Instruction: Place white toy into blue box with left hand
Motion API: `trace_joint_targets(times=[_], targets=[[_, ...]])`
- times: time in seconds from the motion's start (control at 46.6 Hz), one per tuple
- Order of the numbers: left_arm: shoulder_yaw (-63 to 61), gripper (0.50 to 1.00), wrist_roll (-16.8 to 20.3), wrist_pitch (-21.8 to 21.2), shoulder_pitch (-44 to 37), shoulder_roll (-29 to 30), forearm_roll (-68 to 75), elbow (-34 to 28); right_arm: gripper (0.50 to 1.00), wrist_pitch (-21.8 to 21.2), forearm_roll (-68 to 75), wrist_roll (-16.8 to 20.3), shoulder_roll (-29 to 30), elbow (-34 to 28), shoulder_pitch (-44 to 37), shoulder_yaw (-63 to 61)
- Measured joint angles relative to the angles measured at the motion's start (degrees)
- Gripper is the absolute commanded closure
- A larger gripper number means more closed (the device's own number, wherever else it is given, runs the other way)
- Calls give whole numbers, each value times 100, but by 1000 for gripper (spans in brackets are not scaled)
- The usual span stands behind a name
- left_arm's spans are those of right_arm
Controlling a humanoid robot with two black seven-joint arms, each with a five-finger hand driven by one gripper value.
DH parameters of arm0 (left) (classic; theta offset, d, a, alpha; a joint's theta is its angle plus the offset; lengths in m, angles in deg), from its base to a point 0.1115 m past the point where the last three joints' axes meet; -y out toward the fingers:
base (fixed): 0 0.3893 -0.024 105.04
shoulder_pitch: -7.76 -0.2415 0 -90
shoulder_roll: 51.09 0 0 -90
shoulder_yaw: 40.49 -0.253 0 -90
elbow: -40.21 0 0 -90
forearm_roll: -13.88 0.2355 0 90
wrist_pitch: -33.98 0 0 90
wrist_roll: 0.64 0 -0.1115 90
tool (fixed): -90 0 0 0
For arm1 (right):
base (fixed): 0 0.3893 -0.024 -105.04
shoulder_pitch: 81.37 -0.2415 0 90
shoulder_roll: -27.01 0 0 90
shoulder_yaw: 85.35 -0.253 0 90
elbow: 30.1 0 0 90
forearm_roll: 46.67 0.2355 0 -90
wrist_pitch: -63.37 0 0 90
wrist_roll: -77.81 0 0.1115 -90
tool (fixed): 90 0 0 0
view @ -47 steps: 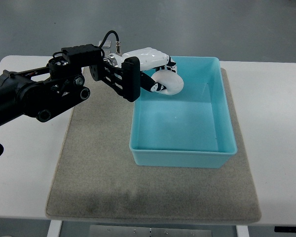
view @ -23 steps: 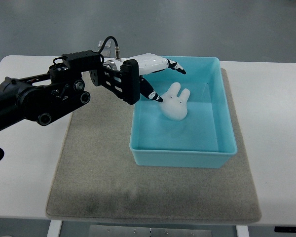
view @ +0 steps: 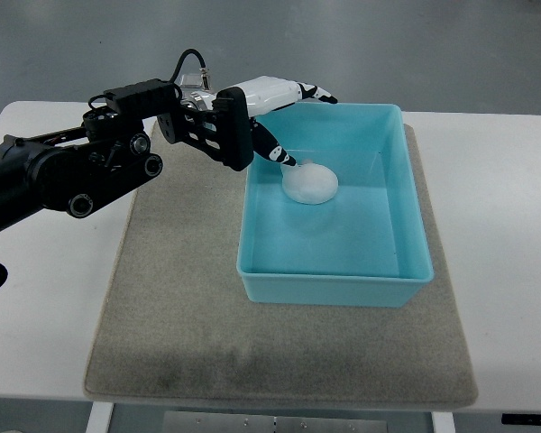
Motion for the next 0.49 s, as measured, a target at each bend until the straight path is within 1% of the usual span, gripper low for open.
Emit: trace_joint_targets(times=[0.107, 0.172, 0.236, 0.429, 0.494], targets=[[0, 570, -1, -47, 9, 1, -239, -348, 564, 0, 0, 1, 0, 0, 0, 0], [3, 544, -1, -62, 9, 3, -442, -488, 564, 0, 0, 1, 0, 1, 0, 0], [3, 544, -1, -116, 10, 12, -695, -610, 564, 0, 0, 2, 0, 0, 0, 0], [2, 542, 1, -458, 26, 33, -1231, -1044, 564, 0, 0, 1, 0, 1, 0, 0], [-2, 534, 6, -593, 28, 41, -1384, -1190, 564, 0, 0, 1, 0, 1, 0, 0]])
